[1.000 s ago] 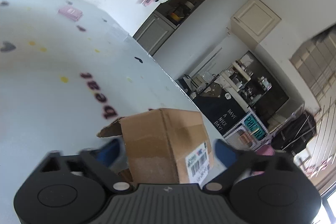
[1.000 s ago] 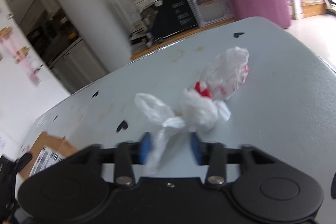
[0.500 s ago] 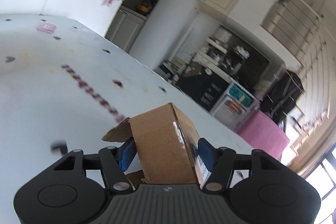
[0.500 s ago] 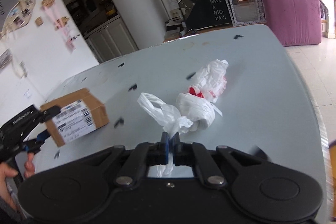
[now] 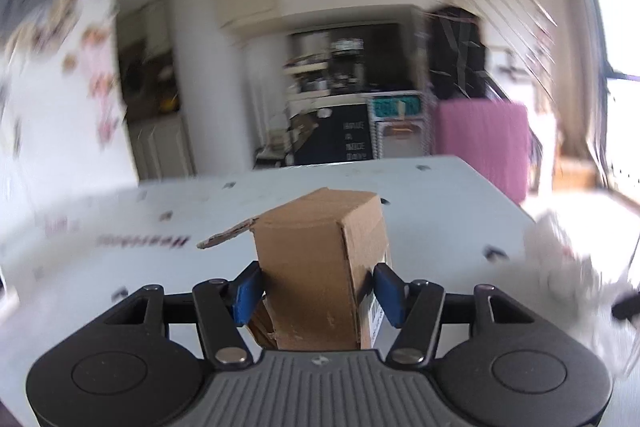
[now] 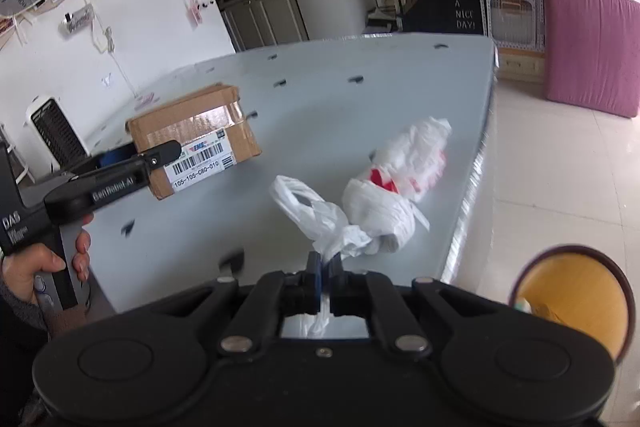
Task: Collect trash
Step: 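Grasp the box flap with the left tool while the right tool grasps the plastic bags, then lift and carry the box and plastic bags with both tools over the wastebasket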
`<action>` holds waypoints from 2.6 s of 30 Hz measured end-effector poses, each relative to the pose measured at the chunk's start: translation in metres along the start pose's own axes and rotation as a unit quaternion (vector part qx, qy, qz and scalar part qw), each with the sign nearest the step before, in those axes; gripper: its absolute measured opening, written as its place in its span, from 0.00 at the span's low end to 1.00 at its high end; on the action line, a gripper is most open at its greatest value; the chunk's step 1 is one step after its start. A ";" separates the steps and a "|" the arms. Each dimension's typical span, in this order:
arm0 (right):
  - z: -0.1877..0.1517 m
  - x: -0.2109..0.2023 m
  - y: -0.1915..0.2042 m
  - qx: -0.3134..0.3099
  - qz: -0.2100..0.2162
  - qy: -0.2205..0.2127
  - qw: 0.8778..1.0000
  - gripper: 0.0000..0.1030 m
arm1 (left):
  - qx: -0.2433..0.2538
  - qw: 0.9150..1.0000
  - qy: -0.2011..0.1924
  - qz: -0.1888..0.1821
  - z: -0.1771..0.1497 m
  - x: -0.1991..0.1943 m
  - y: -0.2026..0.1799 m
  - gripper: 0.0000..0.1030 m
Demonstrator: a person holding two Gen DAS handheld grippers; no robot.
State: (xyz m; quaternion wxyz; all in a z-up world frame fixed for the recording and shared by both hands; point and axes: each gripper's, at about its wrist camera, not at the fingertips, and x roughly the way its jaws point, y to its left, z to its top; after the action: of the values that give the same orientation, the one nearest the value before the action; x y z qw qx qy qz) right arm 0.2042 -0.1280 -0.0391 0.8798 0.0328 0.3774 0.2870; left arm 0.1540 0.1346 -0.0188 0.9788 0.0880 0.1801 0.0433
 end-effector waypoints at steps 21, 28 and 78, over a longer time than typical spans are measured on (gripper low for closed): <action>0.017 0.019 -0.033 0.257 -0.061 -0.034 0.964 0.69 | 0.116 0.992 -0.034 -0.039 -0.035 -0.030 -0.077 0.59; 0.012 0.048 -0.010 0.194 -0.112 -0.024 0.974 0.63 | 0.074 0.996 -0.023 -0.047 -0.030 -0.025 -0.074 0.57; -0.009 -0.039 -0.015 0.102 -0.065 -0.062 0.991 0.51 | -0.060 0.996 0.051 -0.047 -0.002 -0.044 -0.093 0.78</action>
State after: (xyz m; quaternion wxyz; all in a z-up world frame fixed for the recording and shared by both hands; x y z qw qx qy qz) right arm 0.1843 -0.1626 -0.0248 0.9106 0.1153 0.3502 0.1870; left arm 0.1176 0.0387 -0.0227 0.9727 0.0181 0.2308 0.0129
